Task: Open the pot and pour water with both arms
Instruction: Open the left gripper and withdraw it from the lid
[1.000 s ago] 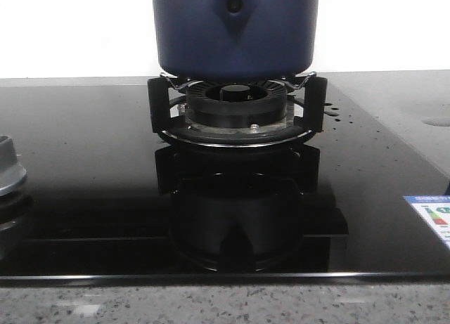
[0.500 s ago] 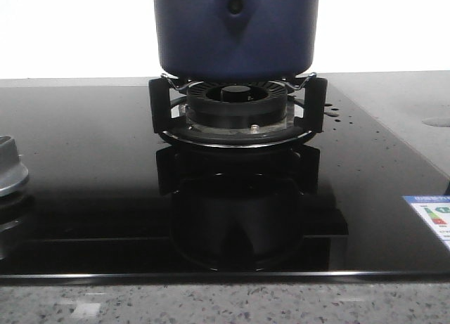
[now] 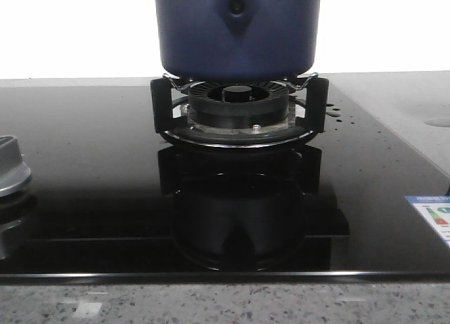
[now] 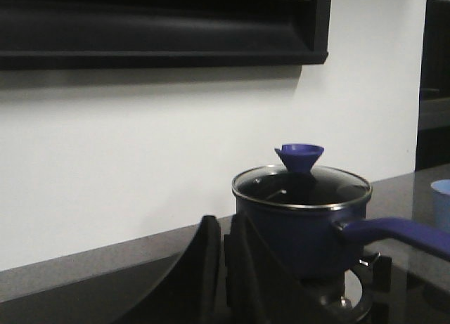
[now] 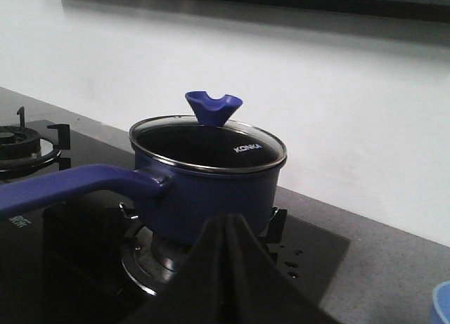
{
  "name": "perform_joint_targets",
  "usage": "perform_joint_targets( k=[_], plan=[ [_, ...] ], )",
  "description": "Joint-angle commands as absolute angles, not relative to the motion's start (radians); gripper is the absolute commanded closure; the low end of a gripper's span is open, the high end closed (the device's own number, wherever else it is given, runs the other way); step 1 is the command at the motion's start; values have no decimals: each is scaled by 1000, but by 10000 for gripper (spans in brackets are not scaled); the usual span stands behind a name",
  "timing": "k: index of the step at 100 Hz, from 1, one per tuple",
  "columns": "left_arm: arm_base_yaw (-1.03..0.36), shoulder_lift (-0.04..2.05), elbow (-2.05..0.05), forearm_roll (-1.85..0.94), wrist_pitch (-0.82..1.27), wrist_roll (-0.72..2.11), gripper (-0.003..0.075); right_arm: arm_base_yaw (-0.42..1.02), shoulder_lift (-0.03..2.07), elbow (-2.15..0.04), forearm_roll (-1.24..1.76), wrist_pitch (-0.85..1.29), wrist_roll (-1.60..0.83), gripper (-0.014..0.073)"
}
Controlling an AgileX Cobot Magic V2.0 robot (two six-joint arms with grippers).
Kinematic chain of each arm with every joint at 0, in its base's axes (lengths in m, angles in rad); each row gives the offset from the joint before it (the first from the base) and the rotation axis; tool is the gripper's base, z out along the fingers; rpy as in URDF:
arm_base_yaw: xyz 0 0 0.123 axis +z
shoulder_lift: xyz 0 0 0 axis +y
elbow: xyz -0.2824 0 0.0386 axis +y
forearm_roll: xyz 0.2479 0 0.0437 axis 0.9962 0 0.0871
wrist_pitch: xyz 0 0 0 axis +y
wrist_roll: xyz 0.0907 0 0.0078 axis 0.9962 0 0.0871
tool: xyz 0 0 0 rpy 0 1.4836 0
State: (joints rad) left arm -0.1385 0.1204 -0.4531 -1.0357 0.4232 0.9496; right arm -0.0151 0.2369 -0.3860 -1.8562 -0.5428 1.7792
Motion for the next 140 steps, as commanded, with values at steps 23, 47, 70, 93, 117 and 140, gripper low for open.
perform_joint_targets(
  k=[23, 47, 70, 93, 117, 140],
  plan=[
    [-137, 125, -471, -1021, 381, 911, 741, -14, 245, -407, -1880, -514, 1785, 657],
    [-137, 125, -471, -1021, 381, 911, 741, -14, 245, -407, -1880, -514, 1785, 657],
    [-137, 125, -462, -976, 351, 919, 740, -14, 245, -407, -1880, -514, 1785, 657],
    [-137, 127, -371, -560, 165, 602, 741, -14, 245, -407, -1880, -512, 1785, 657],
    [-137, 127, -99, 40, -143, 122, 741, -14, 245, -407, -1880, -512, 1785, 657],
    [-137, 93, 44, -55, -90, 124, 740, -14, 245, -407, -1880, -512, 1785, 657]
  ],
)
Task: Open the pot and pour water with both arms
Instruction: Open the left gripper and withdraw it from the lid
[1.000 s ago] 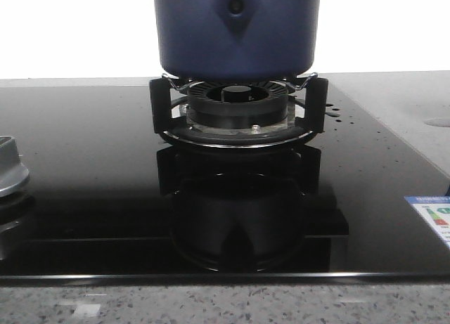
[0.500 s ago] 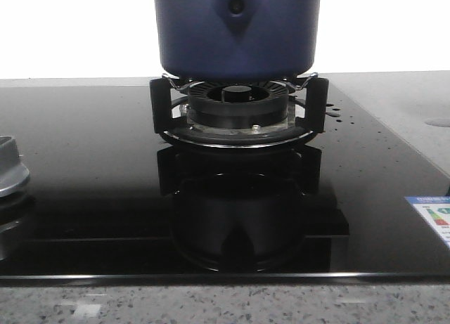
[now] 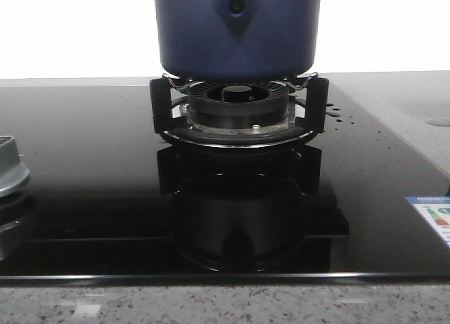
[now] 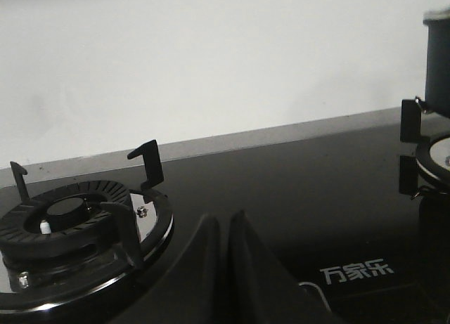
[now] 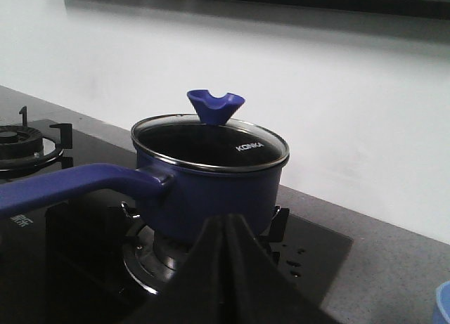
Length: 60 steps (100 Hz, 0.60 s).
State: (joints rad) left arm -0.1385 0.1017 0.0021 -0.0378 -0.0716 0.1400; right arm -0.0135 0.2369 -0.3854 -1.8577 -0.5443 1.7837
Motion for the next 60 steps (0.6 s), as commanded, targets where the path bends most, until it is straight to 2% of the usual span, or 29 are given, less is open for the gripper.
perform_joint_targets(
  k=[1, 34, 60],
  plan=[
    [-137, 88, 46, -55, -83, 124, 740, -14, 245, -407, -1880, -512, 1785, 657],
    [-65, -14, 46, -60, 279, 124, 740, -14, 245, -407, -1880, -512, 1785, 657],
    [-63, -34, 48, -56, 288, 124, 741, -14, 245, -407, -1880, -512, 1785, 657]
  ],
)
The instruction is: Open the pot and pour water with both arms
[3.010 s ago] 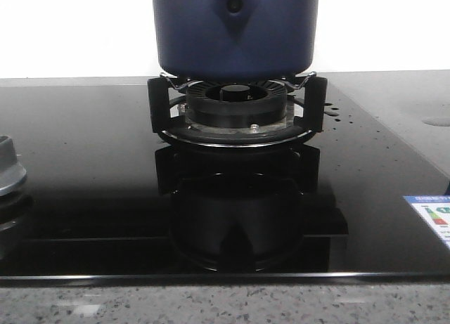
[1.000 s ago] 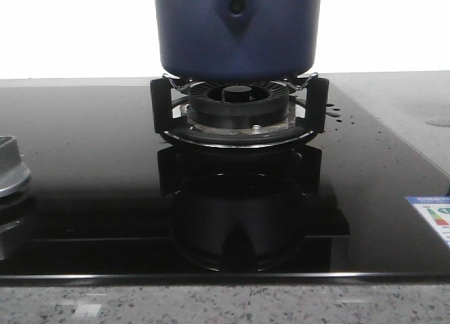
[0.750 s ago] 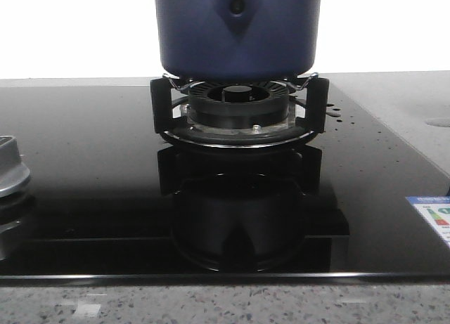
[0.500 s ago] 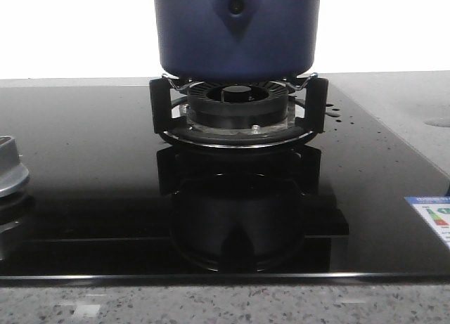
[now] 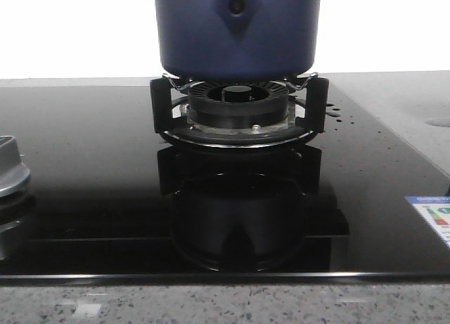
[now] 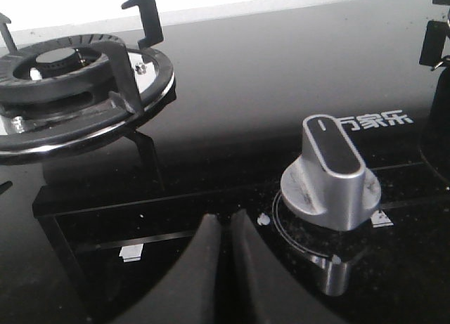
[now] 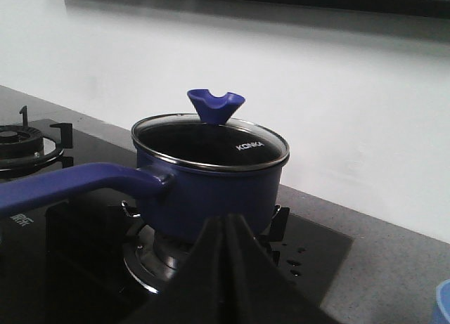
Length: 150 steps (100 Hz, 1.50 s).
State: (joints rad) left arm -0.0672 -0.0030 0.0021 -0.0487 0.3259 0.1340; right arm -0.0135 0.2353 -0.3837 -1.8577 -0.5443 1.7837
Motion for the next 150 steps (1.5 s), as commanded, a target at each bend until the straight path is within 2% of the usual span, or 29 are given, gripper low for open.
perform_joint_targets(
  k=[1, 75, 99, 113, 134, 142, 150],
  plan=[
    [-63, -34, 48, -56, 288, 124, 740, -14, 245, -407, -1880, -512, 1785, 657],
    [-63, -34, 48, -56, 288, 124, 741, -14, 245, -391, -1880, -512, 1785, 657],
    [-63, -34, 48, -56, 288, 124, 740, -1, 245, -306, -1831, -385, 1767, 657],
    [-63, -34, 48, -56, 288, 124, 740, 6, 245, -273, -1512, -337, 1432, 657],
    [-63, -34, 48, -56, 288, 124, 741, 6, 245, -259, -591, -107, 396, 657],
    [-63, -34, 48, -56, 288, 124, 740, 6, 245, -242, -386, 17, 233, 657],
    [-63, -34, 48, -56, 288, 124, 740, 6, 234, -217, -316, 147, 219, 657]
  ],
)
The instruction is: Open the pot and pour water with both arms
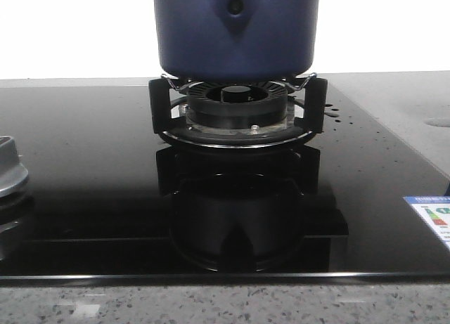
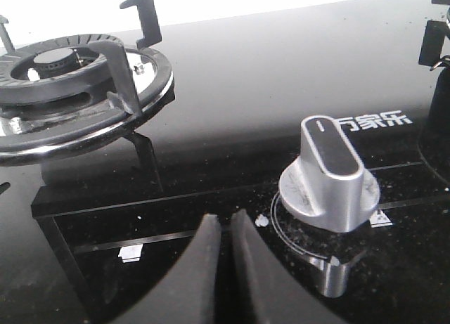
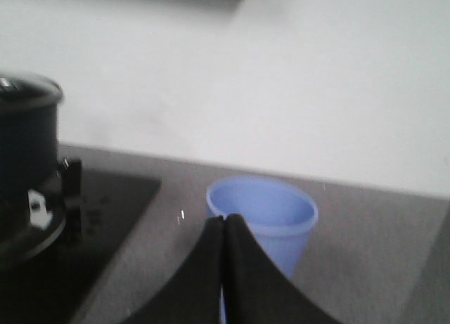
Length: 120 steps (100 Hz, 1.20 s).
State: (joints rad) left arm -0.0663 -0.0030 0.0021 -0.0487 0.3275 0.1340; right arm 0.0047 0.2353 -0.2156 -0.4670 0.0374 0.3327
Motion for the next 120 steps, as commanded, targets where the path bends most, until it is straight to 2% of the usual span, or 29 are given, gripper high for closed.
perform_joint_targets(
  k=[1, 17, 34, 50, 120],
  plan=[
    [-63, -34, 48, -56, 288, 124, 741, 6, 228, -214, -312, 156, 219, 657],
    [-63, -34, 48, -56, 288, 124, 741, -17, 151, -78, -314, 164, 219, 657],
    [-63, -34, 48, -56, 288, 124, 741, -49, 41, 40, -183, 157, 219, 657],
    [-63, -34, 48, -56, 288, 124, 741, -56, -31, 39, -170, 320, 219, 657],
    [-63, -34, 48, -56, 288, 124, 741, -56, -29, 39, -172, 318, 163, 657]
  ],
)
